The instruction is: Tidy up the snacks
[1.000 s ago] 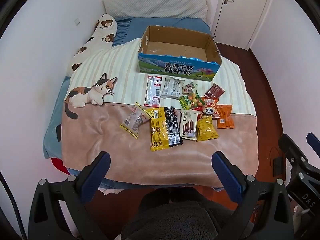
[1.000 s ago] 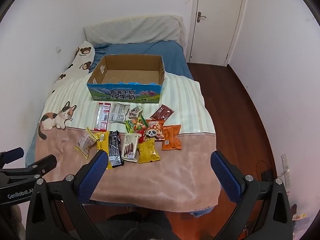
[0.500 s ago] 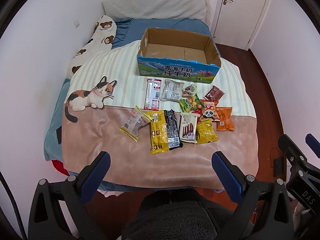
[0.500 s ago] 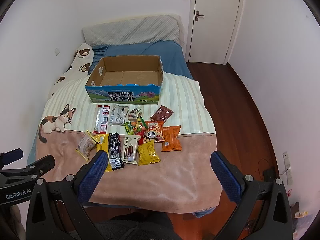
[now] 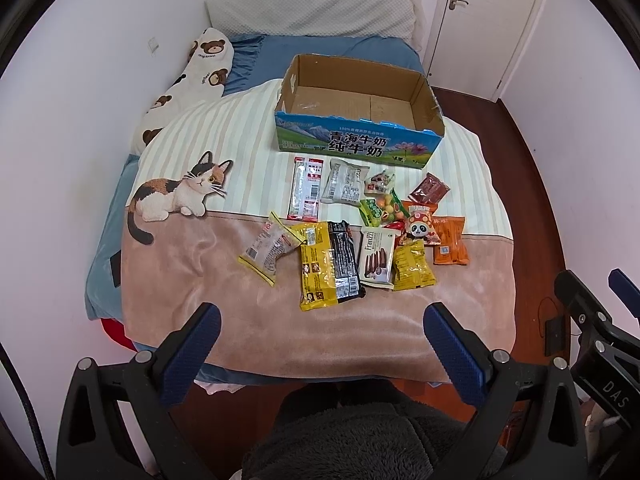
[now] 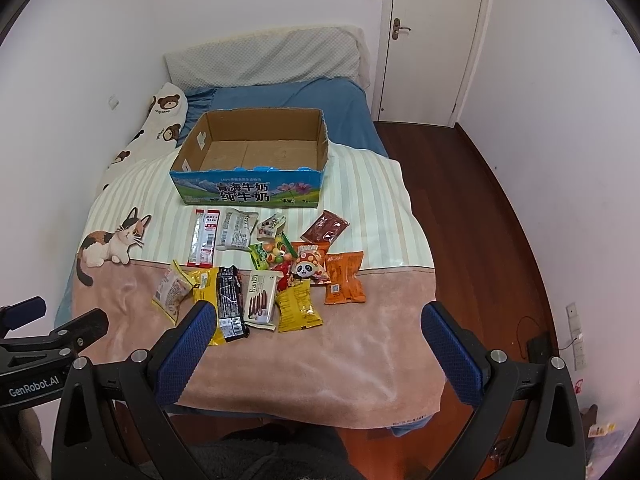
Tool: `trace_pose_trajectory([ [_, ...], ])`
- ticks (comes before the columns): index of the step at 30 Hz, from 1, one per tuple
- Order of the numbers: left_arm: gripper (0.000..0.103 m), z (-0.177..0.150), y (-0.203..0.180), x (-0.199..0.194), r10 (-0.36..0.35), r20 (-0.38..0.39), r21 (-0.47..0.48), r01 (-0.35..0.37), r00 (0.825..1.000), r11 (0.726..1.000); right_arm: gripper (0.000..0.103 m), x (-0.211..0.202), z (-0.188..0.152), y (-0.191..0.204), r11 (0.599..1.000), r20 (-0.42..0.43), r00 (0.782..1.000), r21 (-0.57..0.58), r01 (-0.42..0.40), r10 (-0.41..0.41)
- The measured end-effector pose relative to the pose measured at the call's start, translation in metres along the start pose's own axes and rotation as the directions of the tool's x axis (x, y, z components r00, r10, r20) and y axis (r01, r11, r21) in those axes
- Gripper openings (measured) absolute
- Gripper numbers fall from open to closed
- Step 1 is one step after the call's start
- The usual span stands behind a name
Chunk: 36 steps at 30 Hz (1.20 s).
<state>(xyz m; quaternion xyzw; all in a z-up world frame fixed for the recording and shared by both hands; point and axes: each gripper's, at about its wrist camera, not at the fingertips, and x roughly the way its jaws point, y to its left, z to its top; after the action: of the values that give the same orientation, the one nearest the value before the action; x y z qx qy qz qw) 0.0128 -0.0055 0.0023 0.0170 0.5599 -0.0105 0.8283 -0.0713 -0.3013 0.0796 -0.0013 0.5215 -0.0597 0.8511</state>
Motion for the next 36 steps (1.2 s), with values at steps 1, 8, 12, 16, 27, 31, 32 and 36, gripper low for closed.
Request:
trace_pose_trajectory([
  [1, 0.103, -0.0001, -0.0002, 0.0003, 0.000, 0.000, 0.000, 0.000, 1.000, 1.000, 0.103, 0.0006, 0.0002, 0.0011, 1.000, -0.001, 1.000, -0.002, 0.001, -0.001],
  [8, 0.103, -0.0006, -0.0001, 0.0004, -0.001, 0.000, -0.001, 0.001, 1.000, 1.000, 0.103, 0.0031, 0.0001, 0.0052, 1.000, -0.012, 1.000, -0.007, -0.001, 0.001],
  [12, 0.103, -0.0003, 0.0001, 0.0002, -0.002, 0.001, 0.001, 0.002, 1.000, 1.000, 0.103, 0.0038, 0.0013, 0.0052, 1.000, -0.013, 1.000, -0.009, 0.005, -0.005],
  [16, 0.103, -0.0004, 0.0007, 0.0015, -0.003, -0.001, 0.000, 0.003, 1.000, 1.000, 0.103, 0.0048, 0.0012, 0.0064, 1.000, -0.019, 1.000, -0.012, 0.009, -0.009],
  [27, 0.103, -0.0021, -0.0037, 0.0045, -0.002, 0.001, 0.000, 0.002, 1.000, 1.000, 0.103, 0.0058, 0.0014, 0.0077, 1.000, -0.024, 1.000, -0.015, 0.013, -0.013],
  [31, 0.103, -0.0015, -0.0021, 0.0039, -0.005, 0.000, -0.001, 0.005, 1.000, 1.000, 0.103, 0.0057, 0.0011, 0.0081, 1.000, -0.025, 1.000, -0.016, 0.011, -0.011],
  [32, 0.103, -0.0010, -0.0013, 0.0036, -0.004, -0.001, 0.000, 0.004, 1.000, 1.000, 0.103, 0.0053, 0.0010, 0.0076, 1.000, -0.026, 1.000, -0.015, 0.010, -0.010],
  [36, 0.103, -0.0015, -0.0009, 0.0031, -0.006, -0.002, -0.003, 0.006, 1.000, 1.000, 0.103, 0.0047, 0.0013, 0.0093, 1.000, -0.028, 1.000, -0.014, 0.009, -0.010],
])
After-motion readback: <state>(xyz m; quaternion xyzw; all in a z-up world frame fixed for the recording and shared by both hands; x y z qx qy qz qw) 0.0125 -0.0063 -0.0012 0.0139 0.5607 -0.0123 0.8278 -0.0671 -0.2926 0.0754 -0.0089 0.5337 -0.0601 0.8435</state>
